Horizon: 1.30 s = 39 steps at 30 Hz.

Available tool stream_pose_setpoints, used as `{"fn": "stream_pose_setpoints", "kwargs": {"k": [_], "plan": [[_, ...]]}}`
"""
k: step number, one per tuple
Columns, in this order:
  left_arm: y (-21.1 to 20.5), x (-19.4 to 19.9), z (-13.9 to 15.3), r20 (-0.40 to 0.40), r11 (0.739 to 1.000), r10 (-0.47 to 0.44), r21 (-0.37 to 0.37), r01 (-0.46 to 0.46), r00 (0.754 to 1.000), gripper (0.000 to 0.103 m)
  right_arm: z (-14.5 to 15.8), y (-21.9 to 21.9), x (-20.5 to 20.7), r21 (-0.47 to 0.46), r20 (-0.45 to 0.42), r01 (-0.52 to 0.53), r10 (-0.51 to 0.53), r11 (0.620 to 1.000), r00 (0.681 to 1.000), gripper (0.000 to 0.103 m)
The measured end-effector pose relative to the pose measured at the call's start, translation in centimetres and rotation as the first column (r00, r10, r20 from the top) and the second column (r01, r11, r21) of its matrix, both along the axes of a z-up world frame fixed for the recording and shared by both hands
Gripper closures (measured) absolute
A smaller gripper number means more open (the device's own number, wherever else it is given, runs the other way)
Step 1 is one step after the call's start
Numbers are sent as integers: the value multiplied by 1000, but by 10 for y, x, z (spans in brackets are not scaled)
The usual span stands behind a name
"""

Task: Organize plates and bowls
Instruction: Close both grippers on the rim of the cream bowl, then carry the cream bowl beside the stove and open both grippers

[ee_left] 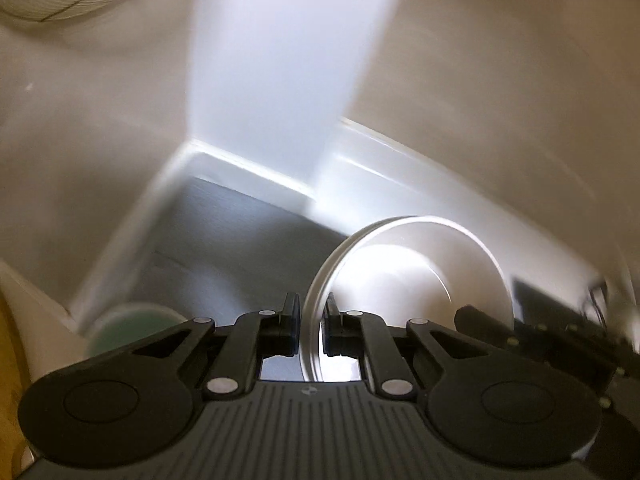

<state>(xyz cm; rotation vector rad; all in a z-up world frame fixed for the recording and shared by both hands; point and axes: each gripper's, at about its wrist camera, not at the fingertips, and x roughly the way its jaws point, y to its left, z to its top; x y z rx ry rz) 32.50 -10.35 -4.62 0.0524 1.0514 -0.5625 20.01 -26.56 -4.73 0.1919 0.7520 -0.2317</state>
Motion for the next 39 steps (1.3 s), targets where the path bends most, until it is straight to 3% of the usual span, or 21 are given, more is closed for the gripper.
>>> {"fn": "stream_pose_setpoints", "kwargs": {"k": [5, 10, 15, 23, 39], "plan": [[-17, -65, -11, -16, 986, -162, 25, 162, 987, 92, -3, -2, -76, 8, -25, 118, -118, 993, 993, 89], [-33, -126, -37, -61, 947, -303, 87, 308, 951, 92, -31, 2, -143, 38, -101, 232, -227, 972, 969, 89], [-52, -170, -68, -92, 907, -384, 147, 394, 919, 92, -65, 2, -190, 88, -168, 319, -302, 944, 938, 89], [-53, -192, -101, -135, 888, -403, 179, 423, 905, 92, -95, 5, -217, 135, -190, 364, -337, 921, 922, 89], [-51, -179, -117, -110, 890, -377, 232, 393, 920, 92, -119, -4, -191, 136, -207, 310, -278, 941, 938, 89]]}}
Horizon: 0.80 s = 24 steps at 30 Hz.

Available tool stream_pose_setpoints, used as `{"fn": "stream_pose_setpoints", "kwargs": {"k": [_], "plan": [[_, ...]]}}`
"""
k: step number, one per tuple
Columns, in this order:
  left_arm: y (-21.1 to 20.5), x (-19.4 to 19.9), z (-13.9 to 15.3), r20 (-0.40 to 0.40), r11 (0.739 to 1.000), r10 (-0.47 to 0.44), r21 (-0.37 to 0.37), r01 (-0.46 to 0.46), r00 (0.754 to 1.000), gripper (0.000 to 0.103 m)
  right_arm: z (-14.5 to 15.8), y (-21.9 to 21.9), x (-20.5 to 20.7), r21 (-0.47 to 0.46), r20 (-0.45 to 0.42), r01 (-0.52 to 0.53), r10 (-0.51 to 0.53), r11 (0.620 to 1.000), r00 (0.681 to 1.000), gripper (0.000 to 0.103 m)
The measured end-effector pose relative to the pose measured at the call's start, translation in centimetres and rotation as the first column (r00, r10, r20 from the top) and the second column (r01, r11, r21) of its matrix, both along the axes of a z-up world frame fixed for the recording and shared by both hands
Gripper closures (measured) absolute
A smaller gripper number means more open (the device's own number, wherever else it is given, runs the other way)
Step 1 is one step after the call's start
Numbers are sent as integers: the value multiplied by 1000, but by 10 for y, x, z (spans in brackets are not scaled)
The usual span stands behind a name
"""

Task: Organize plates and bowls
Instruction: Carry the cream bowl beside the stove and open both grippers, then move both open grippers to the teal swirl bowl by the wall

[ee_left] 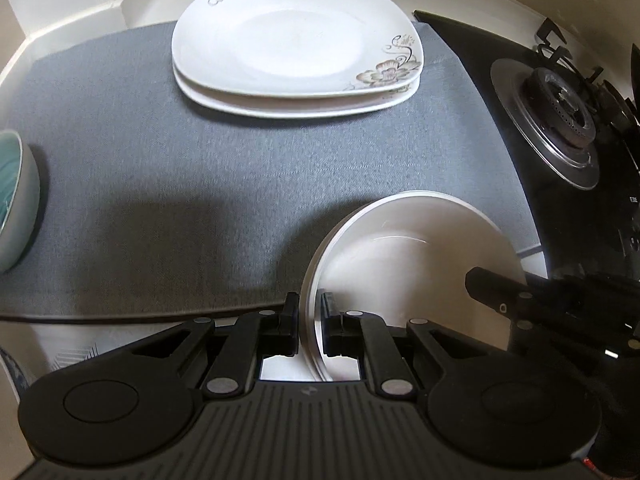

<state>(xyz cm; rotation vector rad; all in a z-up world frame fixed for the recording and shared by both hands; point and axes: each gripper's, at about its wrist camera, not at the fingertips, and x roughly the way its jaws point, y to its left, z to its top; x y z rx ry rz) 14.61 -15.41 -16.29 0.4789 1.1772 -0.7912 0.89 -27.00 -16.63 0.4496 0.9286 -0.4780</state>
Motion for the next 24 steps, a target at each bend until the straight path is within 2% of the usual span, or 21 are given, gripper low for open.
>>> {"fn": "stream_pose_setpoints", "kwargs": {"k": [5, 6, 8, 9, 10, 11, 12, 13, 14, 15, 17, 20, 24], "plan": [[-1, 4, 0, 0, 1000, -1, -8, 1, 1000, 92, -3, -3, 4, -6, -3, 0, 0, 1000, 1000, 89], [-1, 4, 0, 0, 1000, -2, -10, 2, 1000, 89, -3, -3, 4, -8, -4, 1, -1, 1000, 1000, 88], [-1, 4, 2, -11, 999, -22, -33, 21, 1000, 62, -6, -2, 4, -10, -8, 0, 0, 1000, 1000, 88], [1, 4, 5, -6, 999, -28, -45, 28, 1000, 31, -6, -3, 3, -13, -2, 7, -7, 1000, 1000, 84], [4, 4, 10, 28, 999, -14, -49, 15, 1000, 18, -6, -4, 2, -16, 3, 11, -11, 1000, 1000, 82], [8, 4, 16, 65, 998, -8, -69, 13, 998, 14, -5, -5, 1, -23, 0, 25, -25, 999, 1000, 75], [13, 4, 22, 93, 995, -17, -97, 26, 996, 10, -3, -7, -2, -26, 3, 36, -36, 999, 999, 61], [18, 6, 27, 102, 993, -26, -112, 37, 994, 4, 0, -9, -5, -23, 12, 46, -46, 999, 999, 52], [23, 8, 33, 106, 991, -28, -127, 42, 994, 1, 4, -12, -9, -24, 25, 57, -57, 998, 998, 37], [32, 10, 40, 115, 988, -23, -150, 40, 993, 1, 10, -14, -13, -30, 42, 65, -64, 997, 997, 29], [49, 12, 54, 131, 982, -12, -188, 37, 991, 1, 24, -15, -20, -56, 68, 69, -65, 996, 996, 27], [82, 14, 72, 140, 970, 9, -240, 25, 990, 0, 47, -12, -29, -88, 118, 58, -47, 994, 992, 19], [126, 21, 86, 189, 965, 83, -259, -31, 978, 0, 60, 3, -25, -91, 123, -3, 14, 996, 992, 19]]}}
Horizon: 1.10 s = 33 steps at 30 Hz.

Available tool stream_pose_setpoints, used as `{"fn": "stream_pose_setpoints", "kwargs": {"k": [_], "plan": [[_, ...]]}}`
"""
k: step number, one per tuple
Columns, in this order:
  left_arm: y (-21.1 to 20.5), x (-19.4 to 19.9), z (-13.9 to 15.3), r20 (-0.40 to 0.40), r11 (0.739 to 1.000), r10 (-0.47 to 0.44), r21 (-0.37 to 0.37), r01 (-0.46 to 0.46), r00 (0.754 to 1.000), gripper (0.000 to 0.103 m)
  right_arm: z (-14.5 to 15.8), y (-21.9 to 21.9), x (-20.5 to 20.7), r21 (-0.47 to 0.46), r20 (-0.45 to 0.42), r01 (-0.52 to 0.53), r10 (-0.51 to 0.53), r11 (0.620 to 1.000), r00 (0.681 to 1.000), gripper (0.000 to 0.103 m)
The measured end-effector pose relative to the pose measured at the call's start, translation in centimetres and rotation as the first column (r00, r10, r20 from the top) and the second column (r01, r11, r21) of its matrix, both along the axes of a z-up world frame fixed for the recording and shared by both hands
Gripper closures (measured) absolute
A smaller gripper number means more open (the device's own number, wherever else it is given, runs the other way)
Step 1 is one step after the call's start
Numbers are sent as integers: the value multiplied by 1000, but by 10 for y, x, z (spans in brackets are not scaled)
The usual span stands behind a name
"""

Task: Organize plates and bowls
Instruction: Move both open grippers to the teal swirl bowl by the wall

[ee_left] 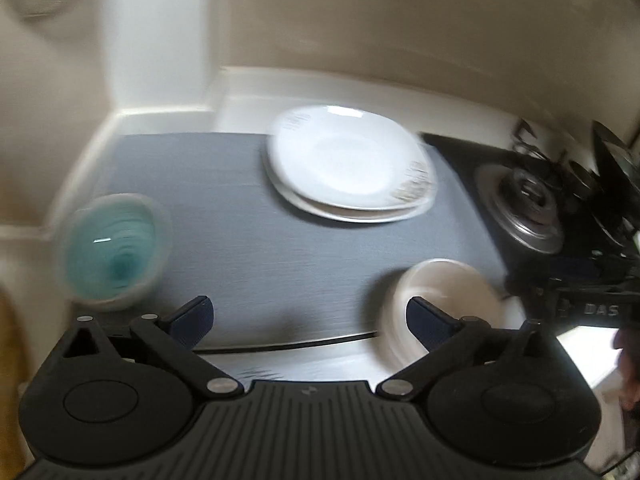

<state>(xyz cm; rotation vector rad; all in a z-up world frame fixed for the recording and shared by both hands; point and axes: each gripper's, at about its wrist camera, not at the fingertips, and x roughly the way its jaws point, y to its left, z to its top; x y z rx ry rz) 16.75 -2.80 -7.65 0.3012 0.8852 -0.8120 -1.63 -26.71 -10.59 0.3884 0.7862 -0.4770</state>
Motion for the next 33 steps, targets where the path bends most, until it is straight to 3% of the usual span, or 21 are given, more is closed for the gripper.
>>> {"fn": "stream_pose_setpoints", "kwargs": {"k": [6, 10, 15, 22, 27, 33], "plan": [[67, 42, 11, 1, 978, 204, 39, -204, 979, 0, 9, 40, 30, 51, 21, -164, 163, 985, 986, 19], [109, 83, 15, -55, 937, 349, 45, -347, 935, 0, 17, 67, 59, 57, 40, -278, 276, 959, 960, 18], [138, 124, 8, -139, 883, 469, 52, -467, 872, 0, 21, 84, 96, 74, 53, -341, 337, 937, 940, 18], [141, 163, -8, -194, 859, 510, 70, -506, 838, 0, 18, 100, 138, 83, 26, -353, 352, 932, 935, 18], [127, 182, -31, -229, 845, 534, 132, -518, 814, 0, 9, 98, 173, 138, 2, -324, 327, 936, 945, 18], [120, 199, -49, -255, 808, 589, 182, -561, 766, 0, -8, 96, 219, 192, -52, -286, 301, 939, 952, 18]]}}
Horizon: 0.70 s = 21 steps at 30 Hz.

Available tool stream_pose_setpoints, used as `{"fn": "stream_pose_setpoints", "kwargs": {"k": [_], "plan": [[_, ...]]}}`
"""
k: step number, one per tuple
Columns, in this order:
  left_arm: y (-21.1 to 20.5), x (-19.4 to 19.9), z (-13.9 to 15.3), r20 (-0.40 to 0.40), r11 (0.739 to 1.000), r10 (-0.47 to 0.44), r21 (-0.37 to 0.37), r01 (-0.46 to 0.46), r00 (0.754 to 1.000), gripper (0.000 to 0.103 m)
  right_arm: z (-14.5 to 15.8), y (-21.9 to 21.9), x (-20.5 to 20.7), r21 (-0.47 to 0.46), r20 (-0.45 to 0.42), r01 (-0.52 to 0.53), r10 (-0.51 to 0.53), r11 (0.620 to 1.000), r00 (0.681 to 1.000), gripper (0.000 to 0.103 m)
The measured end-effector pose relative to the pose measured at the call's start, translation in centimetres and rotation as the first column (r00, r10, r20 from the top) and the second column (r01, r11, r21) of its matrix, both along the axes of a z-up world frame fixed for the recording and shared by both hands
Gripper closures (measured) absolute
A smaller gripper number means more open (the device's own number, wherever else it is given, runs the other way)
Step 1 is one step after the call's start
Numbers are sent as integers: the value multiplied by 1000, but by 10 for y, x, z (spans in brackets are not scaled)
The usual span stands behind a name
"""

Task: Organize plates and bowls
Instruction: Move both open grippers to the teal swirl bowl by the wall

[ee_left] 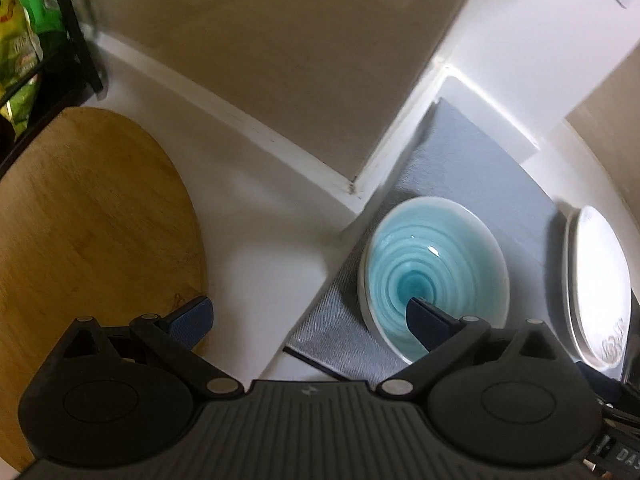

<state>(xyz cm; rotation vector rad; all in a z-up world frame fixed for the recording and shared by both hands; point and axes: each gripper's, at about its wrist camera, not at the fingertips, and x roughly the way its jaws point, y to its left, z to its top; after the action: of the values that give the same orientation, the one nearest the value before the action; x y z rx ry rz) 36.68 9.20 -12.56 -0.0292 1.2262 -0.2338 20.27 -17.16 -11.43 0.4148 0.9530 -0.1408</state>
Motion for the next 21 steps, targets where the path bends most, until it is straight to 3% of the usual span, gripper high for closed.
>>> {"fn": "stream_pose_setpoints", "kwargs": {"k": [10, 21], "plan": [[-11, 16, -21, -48, 999, -3, 40, 5, 999, 0, -24, 4, 48, 2, -70, -5, 5, 1000, 998, 18], [-19, 25, -32, -80, 998, -5, 58, 10, 997, 0, -40, 5, 70, -1, -112, -15, 15, 1000, 994, 18]]}}
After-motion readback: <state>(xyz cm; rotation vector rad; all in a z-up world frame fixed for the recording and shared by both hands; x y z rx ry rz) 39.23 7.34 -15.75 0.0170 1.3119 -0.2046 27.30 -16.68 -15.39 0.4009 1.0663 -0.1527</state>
